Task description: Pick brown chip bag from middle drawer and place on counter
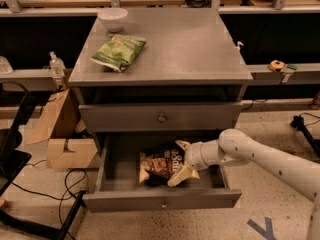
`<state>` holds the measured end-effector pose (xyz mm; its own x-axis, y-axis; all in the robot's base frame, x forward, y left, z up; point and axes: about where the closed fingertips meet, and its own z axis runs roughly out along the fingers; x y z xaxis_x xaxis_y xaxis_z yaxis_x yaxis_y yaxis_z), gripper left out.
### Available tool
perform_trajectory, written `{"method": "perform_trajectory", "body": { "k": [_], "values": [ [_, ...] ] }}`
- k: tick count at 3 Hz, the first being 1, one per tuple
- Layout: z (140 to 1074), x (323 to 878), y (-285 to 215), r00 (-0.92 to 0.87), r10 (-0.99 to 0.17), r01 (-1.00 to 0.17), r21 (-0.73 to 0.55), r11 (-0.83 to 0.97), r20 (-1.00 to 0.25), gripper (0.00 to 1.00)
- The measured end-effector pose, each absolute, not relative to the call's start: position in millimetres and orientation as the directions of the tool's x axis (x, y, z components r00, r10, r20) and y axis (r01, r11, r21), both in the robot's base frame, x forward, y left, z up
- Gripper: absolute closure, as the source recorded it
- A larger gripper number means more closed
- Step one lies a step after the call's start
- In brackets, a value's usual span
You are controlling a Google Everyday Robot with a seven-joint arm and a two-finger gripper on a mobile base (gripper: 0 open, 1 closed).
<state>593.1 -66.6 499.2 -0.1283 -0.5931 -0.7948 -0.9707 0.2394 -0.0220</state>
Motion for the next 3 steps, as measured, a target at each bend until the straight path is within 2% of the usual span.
{"method": "perform_trajectory", "body": {
  "k": [2,3],
  "values": [
    [401.5,625.7,-42.2,-0.195,-0.629,-0.970,0.052,0.239,-0.752,0.02],
    [374.4,632.0,-39.9,-0.217,-0.651,-0.963,0.051,0.264,-0.727,0.25]
  ]
}}
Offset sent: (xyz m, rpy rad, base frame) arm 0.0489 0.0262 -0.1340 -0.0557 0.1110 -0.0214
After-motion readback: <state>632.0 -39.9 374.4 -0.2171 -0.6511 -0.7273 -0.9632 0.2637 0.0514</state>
